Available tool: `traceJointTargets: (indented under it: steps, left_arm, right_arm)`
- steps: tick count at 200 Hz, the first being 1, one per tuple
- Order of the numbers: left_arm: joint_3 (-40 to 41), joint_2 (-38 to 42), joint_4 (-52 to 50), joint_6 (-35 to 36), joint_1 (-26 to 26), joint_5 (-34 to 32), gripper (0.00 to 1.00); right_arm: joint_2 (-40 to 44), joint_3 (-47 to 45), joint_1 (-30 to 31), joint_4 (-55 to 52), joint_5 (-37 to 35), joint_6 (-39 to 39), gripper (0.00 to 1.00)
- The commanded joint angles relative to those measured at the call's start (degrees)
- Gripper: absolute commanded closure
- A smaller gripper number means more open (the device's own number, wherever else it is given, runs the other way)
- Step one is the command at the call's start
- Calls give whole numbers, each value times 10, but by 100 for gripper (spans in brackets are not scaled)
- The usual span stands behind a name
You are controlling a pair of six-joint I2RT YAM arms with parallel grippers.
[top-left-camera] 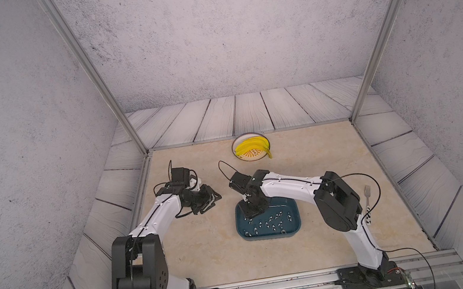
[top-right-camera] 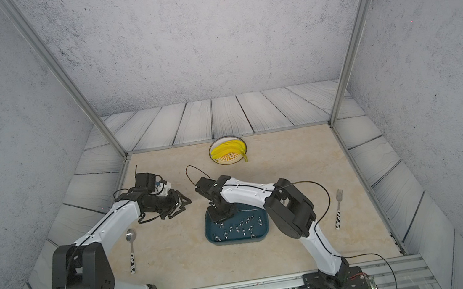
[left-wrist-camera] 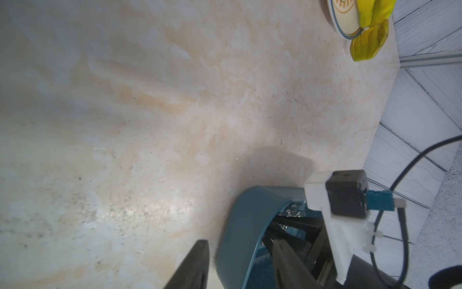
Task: Take out the wing nut from the storage box
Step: Pick up the wing nut from the storage box.
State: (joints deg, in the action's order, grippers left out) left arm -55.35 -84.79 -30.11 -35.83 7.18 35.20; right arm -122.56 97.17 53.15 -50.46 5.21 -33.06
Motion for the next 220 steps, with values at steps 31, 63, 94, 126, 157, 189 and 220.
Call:
traceJointTargets:
  steps: [31, 63, 94, 126, 157, 189, 220]
  left_arm:
    - [6, -8, 6, 3, -4, 0, 52]
    - [2, -10, 4, 4, -4, 0, 52]
    - [4, -7, 3, 5, -3, -1, 52]
    - [7, -5, 1, 8, -4, -3, 52]
    - [5, -5, 1, 9, -4, -3, 52]
    - [6, -4, 0, 10, -4, -4, 52]
    - [8, -2, 1, 11, -4, -4, 52]
  right_arm:
    - [0, -10, 3, -10, 3, -3, 73]
    - [-7, -1, 3, -9, 7, -5, 72]
    - [-15, 7, 3, -8, 17, -5, 72]
    - [-26, 19, 2, -15, 19, -8, 72]
    - [-40, 33, 2, -32, 16, -13, 73]
    - [-42, 33, 2, -35, 10, -17, 74]
    - [-47, 39, 2, -33, 6, -21, 77]
